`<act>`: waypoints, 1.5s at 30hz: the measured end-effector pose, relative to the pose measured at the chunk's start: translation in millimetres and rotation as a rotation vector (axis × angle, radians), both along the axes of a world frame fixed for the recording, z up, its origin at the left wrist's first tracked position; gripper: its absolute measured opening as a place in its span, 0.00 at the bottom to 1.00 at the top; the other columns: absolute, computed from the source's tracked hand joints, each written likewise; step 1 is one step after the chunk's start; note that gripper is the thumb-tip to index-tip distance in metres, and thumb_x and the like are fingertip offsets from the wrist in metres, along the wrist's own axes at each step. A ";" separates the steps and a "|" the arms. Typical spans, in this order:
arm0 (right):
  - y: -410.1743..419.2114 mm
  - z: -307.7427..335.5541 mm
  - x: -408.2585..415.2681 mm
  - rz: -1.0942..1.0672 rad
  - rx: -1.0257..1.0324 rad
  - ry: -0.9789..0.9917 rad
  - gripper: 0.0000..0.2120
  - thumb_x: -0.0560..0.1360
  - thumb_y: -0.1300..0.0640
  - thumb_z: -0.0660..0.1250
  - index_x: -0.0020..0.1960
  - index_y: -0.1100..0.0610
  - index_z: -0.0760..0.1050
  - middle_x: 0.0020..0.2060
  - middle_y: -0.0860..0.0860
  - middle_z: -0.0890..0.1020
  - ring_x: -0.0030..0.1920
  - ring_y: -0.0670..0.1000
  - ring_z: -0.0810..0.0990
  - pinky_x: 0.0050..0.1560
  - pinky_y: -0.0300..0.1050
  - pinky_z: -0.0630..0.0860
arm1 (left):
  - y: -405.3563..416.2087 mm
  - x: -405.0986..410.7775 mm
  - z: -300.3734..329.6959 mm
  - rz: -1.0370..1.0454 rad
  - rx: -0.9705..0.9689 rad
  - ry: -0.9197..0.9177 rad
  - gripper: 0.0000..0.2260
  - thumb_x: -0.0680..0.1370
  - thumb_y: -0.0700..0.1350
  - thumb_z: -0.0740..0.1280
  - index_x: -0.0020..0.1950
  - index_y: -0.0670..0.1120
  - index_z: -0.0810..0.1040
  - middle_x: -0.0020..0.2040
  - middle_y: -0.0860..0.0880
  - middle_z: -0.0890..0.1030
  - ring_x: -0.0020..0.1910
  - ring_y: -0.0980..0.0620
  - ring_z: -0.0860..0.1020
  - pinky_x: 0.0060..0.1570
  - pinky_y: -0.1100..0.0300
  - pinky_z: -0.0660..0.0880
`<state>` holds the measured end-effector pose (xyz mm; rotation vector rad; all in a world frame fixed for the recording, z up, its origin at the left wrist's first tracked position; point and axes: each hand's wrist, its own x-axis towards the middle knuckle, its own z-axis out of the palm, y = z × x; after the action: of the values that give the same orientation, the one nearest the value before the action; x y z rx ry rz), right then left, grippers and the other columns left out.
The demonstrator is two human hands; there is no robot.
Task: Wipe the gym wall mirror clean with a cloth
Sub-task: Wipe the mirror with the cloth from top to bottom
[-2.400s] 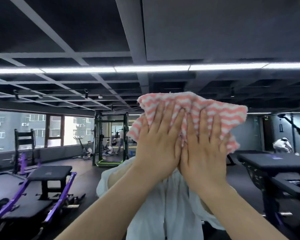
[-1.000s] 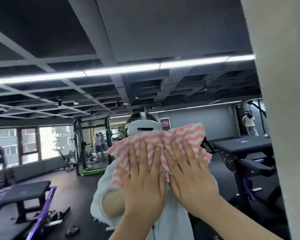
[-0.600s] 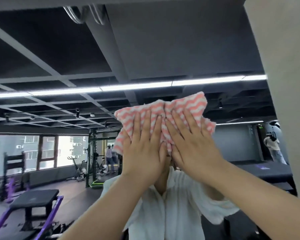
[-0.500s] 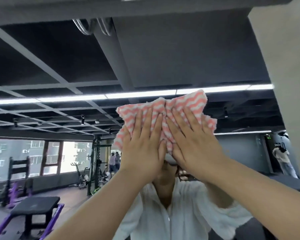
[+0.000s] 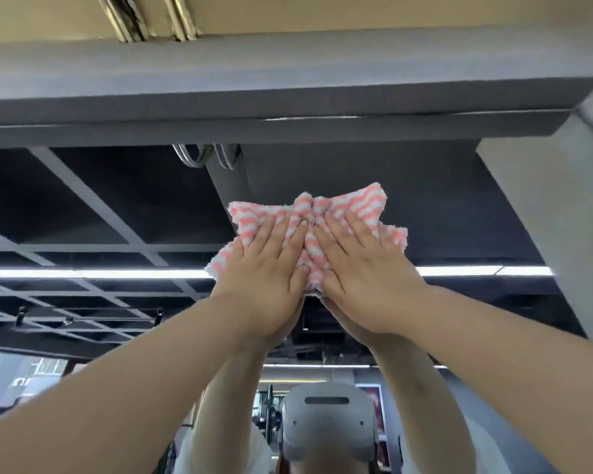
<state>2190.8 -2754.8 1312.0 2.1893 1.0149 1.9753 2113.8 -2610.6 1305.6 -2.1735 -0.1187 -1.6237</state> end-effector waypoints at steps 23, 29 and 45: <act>32.4 177.3 -22.4 0.096 0.187 0.122 0.29 0.82 0.45 0.46 0.79 0.50 0.40 0.78 0.50 0.43 0.77 0.56 0.40 0.75 0.60 0.40 | 11.9 5.8 178.0 -0.094 -0.100 -0.175 0.24 0.83 0.50 0.49 0.79 0.48 0.49 0.79 0.48 0.49 0.77 0.47 0.47 0.74 0.45 0.44; 14.1 189.9 -12.2 0.115 0.194 0.095 0.29 0.82 0.45 0.49 0.79 0.50 0.45 0.79 0.49 0.46 0.78 0.55 0.43 0.75 0.60 0.43 | 10.5 22.4 197.0 0.062 -0.158 -0.296 0.29 0.76 0.65 0.42 0.77 0.61 0.45 0.78 0.50 0.50 0.77 0.44 0.48 0.72 0.39 0.47; -193.9 189.2 93.6 0.025 0.298 0.153 0.28 0.83 0.44 0.45 0.79 0.49 0.43 0.78 0.52 0.43 0.78 0.56 0.42 0.74 0.64 0.43 | -200.2 116.8 205.1 -0.019 -0.037 -0.178 0.28 0.80 0.62 0.47 0.78 0.58 0.46 0.79 0.49 0.47 0.77 0.45 0.44 0.73 0.41 0.43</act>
<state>2284.4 -2948.7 1501.2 2.5240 0.8088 2.1181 2230.6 -2810.8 1510.7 -2.0589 -0.1825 -1.8375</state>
